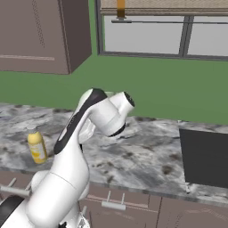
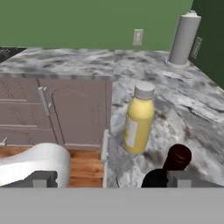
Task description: There is a wine glass and glass cup on the dining counter. Place the wine bottle next to the wine glass and the juice bottle next to the glass cup.
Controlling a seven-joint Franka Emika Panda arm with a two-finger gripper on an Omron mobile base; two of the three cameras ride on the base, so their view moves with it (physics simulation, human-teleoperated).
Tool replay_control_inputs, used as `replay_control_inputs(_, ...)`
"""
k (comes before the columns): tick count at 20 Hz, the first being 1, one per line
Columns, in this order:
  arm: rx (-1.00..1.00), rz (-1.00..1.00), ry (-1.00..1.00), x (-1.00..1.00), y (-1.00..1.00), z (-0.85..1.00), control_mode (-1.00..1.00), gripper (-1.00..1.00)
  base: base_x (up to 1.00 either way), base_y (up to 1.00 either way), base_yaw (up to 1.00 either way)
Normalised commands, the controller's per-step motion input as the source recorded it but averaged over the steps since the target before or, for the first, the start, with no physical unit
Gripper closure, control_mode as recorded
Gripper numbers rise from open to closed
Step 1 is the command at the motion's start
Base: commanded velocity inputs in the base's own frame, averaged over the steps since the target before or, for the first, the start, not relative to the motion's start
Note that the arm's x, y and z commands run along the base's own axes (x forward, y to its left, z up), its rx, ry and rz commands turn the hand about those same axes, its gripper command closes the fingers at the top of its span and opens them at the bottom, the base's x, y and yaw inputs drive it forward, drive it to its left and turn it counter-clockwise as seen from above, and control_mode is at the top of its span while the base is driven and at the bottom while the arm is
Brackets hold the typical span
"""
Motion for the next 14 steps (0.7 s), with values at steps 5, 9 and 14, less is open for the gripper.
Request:
replay_control_inputs(5,0.14,0.03,-0.01,0.02,0.06,-0.25,-1.00,-1.00,0.00,0.00,0.00)
replay_control_inputs(9,0.13,0.00,0.00,0.12,0.09,-0.26,-1.00,-1.00,0.00,0.00,0.00)
replay_control_inputs(14,0.06,0.00,0.00,0.31,0.03,-0.23,-1.00,-1.00,0.00,0.00,0.00)
